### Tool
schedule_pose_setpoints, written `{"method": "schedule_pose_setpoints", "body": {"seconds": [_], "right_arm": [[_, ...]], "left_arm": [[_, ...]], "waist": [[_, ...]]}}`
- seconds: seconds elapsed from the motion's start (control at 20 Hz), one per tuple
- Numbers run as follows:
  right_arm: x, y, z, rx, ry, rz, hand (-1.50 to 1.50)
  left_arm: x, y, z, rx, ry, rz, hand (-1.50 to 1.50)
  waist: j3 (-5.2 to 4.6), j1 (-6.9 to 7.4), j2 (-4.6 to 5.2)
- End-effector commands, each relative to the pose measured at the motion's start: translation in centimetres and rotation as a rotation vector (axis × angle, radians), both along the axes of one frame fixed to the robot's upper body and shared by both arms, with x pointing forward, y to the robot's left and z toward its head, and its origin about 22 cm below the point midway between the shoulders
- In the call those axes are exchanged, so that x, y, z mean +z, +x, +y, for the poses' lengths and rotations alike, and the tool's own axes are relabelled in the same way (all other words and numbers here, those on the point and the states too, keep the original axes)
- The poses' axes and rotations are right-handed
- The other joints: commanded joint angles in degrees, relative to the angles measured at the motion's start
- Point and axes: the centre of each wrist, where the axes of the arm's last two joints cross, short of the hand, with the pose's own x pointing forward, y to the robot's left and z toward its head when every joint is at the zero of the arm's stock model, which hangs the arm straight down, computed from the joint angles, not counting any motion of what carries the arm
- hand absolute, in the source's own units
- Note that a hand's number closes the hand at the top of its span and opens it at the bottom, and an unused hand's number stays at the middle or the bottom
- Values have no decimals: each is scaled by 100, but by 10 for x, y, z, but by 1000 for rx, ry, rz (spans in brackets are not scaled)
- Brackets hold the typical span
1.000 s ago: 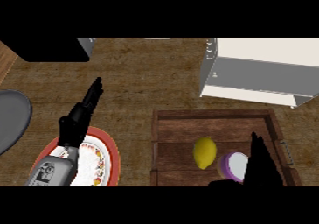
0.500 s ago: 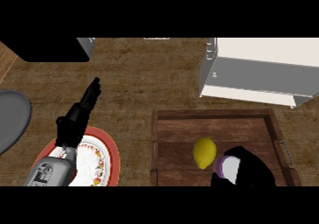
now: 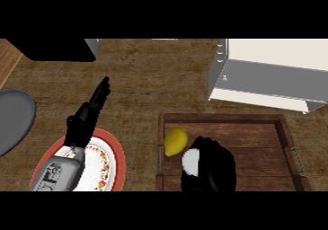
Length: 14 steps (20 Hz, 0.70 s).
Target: Pick the can from the tray and place it in the tiered shelf
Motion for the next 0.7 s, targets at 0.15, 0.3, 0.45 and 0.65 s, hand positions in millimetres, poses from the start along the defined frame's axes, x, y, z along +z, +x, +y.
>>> {"method": "schedule_pose_setpoints", "body": {"seconds": [0.15, 0.3, 0.45, 0.65], "right_arm": [[7, 15, 50, 96, 109, -91, 150], [31, 9, 47, 79, 276, -241, 150], [53, -1, 49, 68, 370, -358, 150], [77, -9, 62, 56, 369, -444, 150]], "left_arm": [[-10, -15, 12, 2, 6, -4, 0], [-15, -17, -6, 10, -13, 13, 0], [-10, -4, 7, 22, -2, 5, 0], [-10, -14, -2, 15, 12, -1, 0]], "waist": [[22, -15, -5], [25, -17, -14], [20, -109, -20], [18, -70, -34]]}}
